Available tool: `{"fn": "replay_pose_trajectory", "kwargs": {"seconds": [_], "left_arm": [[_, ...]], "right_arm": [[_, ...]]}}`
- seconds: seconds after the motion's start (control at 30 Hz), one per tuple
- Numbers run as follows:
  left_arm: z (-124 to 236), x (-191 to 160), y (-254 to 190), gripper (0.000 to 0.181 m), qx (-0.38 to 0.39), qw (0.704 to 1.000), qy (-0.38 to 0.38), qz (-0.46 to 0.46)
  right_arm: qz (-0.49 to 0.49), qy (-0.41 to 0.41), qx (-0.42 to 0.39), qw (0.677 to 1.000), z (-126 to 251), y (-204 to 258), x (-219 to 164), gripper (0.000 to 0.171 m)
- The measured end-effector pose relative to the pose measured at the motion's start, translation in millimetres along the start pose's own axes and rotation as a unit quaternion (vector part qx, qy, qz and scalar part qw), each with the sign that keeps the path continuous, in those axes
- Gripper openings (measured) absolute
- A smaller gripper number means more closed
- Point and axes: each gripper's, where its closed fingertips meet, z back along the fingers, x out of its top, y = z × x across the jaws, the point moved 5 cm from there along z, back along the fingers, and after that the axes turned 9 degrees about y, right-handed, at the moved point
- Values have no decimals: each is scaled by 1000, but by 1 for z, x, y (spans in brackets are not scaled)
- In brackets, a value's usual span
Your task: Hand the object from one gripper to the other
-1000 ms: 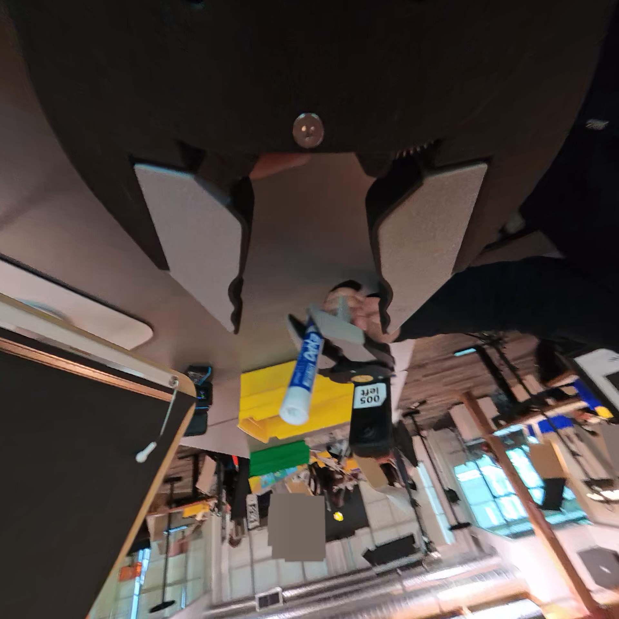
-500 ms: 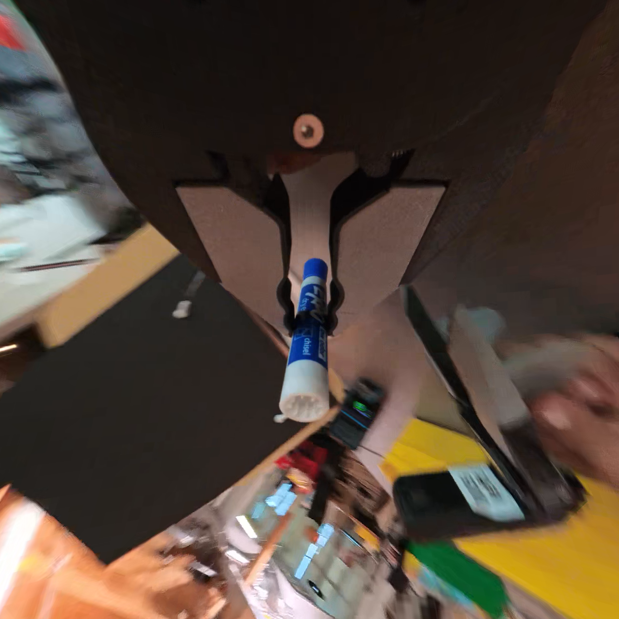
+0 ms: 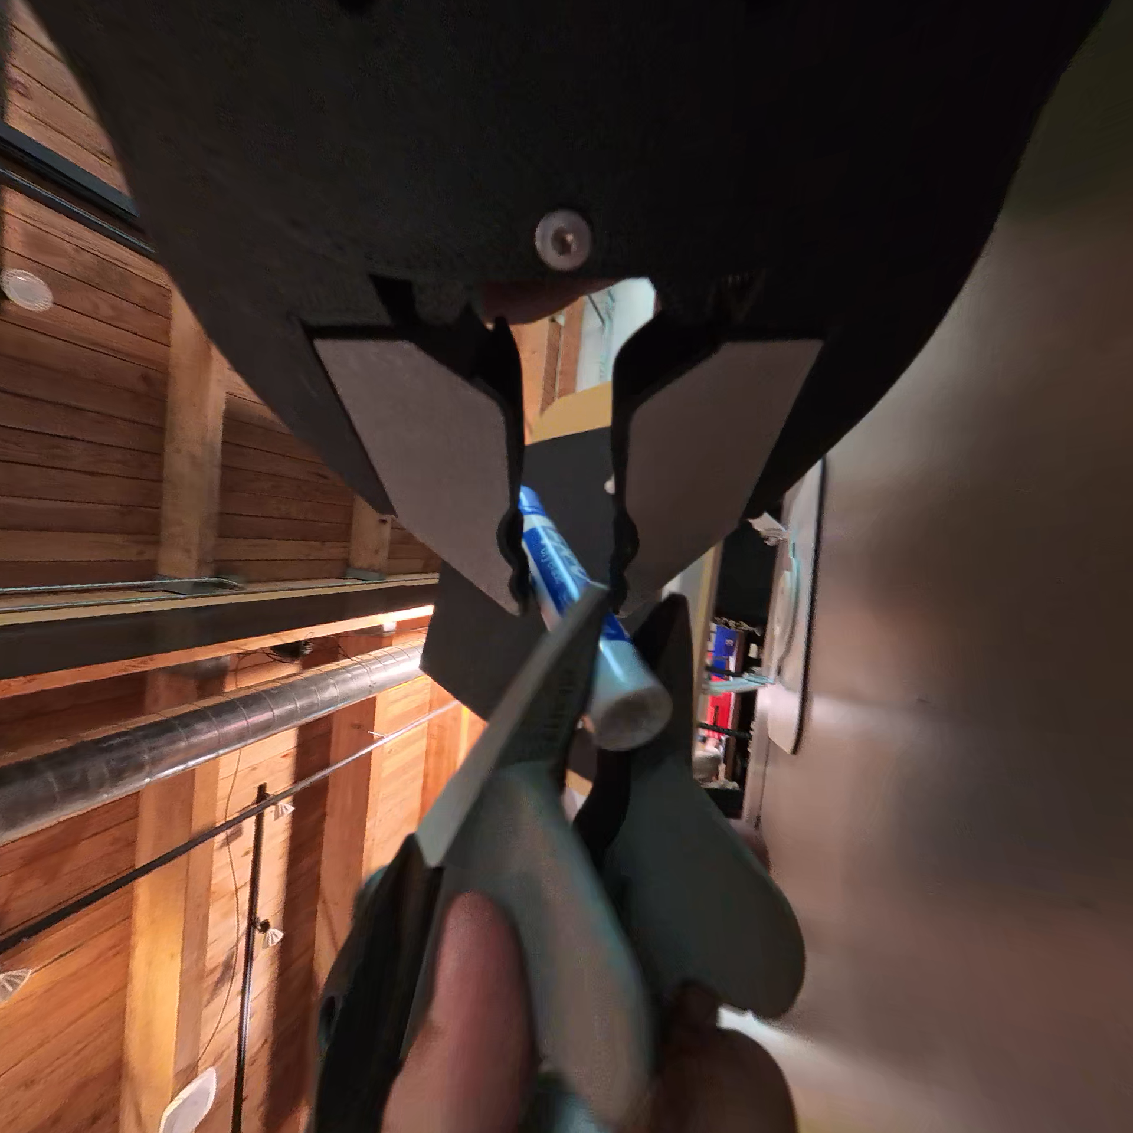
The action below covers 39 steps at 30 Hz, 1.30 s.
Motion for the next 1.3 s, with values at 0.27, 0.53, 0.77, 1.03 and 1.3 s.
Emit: {"fn": "replay_pose_trajectory", "kwargs": {"seconds": [0.27,0.53,0.77,1.03,1.3], "left_arm": [[5,-8,17,18,369,855,151,-332],[9,7,7,28,396,837,72,-372],[26,19,22,44,434,843,12,-317],[20,12,31,39,431,846,37,-312],[18,10,33,47,426,853,48,-299]], "right_arm": [[-64,-1,63,996,0,18,-4,45],[-156,58,126,978,-9,20,-22,14],[-602,220,65,765,-23,-43,-134,13],[-542,479,208,658,23,-17,-250,15],[-518,538,218,628,28,-16,-273,100]]}}
